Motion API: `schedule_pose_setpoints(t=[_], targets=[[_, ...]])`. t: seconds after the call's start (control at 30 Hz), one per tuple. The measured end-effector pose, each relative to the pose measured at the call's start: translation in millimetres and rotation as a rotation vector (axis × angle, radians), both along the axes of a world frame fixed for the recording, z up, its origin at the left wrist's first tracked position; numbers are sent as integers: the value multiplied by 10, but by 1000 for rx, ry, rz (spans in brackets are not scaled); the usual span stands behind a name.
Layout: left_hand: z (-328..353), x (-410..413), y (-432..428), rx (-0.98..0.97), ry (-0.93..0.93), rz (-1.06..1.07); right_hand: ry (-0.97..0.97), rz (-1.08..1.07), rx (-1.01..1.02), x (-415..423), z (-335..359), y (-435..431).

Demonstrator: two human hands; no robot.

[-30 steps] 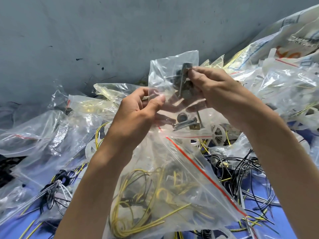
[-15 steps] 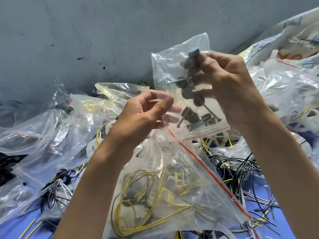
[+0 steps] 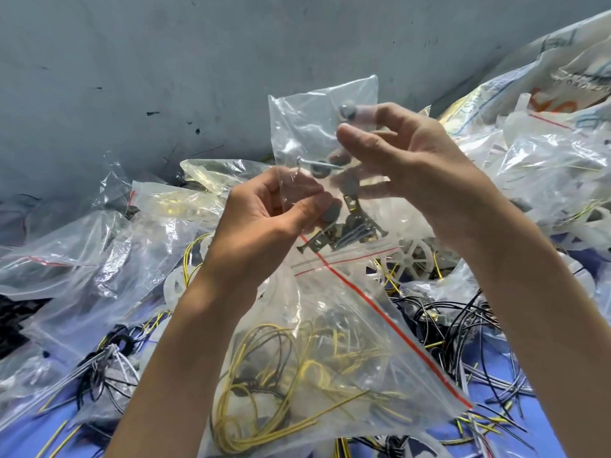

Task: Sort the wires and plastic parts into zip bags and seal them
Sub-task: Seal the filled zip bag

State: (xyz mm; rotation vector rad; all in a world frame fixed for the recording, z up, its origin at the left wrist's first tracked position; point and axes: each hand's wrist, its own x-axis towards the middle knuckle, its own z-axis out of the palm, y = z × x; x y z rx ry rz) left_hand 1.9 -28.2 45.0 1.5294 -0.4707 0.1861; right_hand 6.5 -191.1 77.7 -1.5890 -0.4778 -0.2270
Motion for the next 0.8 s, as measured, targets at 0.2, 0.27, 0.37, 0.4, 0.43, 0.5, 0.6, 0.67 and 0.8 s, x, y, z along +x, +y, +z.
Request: schedule_pose_setpoints(t=[0.2, 0.27, 0.37, 0.4, 0.43, 0.5, 0.6, 0.67, 0.8], targets=[[24, -24, -19, 40, 10, -42, -81, -24, 91, 5, 9, -15], [26, -27, -25, 44, 25, -65, -101, -14, 137, -7, 16, -8], [32, -34, -20, 75, 51, -85, -127, -19, 171, -22, 21, 16], [33, -36, -18, 89, 56, -91, -131, -20, 169, -25, 22, 19], [34, -37, -14, 101, 58, -97, -133, -19, 167, -29, 24, 19], [33, -38, -8, 120, 58, -110, -137, -19, 163, -34, 31, 16], [26, -44, -7, 121, 54, -130, -153, -52, 137, -40, 34, 17], [22, -52, -19, 129, 41, -122, -163, -56, 129, -44, 29, 17], [10, -43, -33, 98, 32, -93, -172, -46, 119, -54, 30, 19]])
